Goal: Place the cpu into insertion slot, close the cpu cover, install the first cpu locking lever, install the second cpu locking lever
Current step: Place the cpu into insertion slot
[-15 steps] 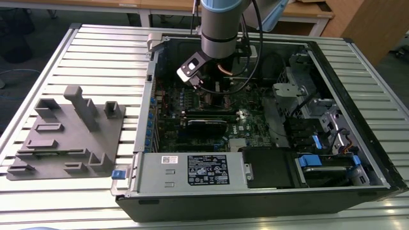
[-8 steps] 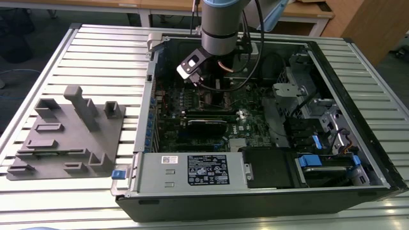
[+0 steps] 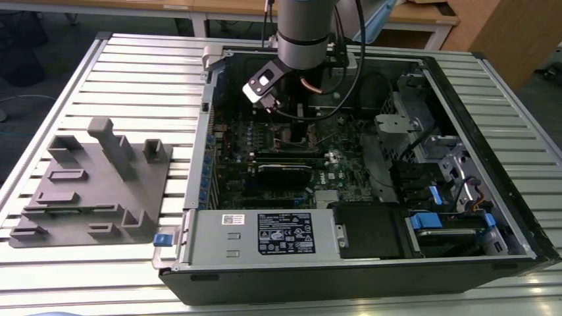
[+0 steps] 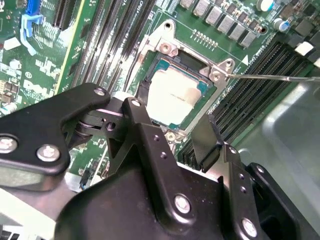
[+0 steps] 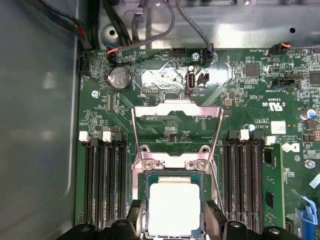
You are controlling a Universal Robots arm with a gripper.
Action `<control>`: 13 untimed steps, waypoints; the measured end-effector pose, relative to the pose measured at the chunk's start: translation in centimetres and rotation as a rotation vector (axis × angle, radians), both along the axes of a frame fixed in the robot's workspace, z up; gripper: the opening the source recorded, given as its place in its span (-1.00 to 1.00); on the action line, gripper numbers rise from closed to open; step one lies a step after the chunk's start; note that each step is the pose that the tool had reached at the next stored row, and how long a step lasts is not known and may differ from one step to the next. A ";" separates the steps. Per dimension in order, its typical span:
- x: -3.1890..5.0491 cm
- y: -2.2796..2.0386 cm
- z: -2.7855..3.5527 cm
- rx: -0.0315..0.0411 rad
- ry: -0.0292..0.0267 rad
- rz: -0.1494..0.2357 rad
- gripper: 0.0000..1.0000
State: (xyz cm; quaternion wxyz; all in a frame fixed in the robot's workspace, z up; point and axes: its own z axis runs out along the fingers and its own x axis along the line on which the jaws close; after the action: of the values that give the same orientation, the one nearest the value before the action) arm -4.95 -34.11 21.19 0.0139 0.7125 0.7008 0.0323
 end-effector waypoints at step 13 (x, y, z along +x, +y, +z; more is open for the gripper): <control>0.00 0.00 0.04 -0.0002 0.0001 0.000 -0.18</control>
State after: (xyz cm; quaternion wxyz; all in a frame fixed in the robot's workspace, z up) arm -4.96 -34.11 21.24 0.0139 0.7125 0.7008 0.0322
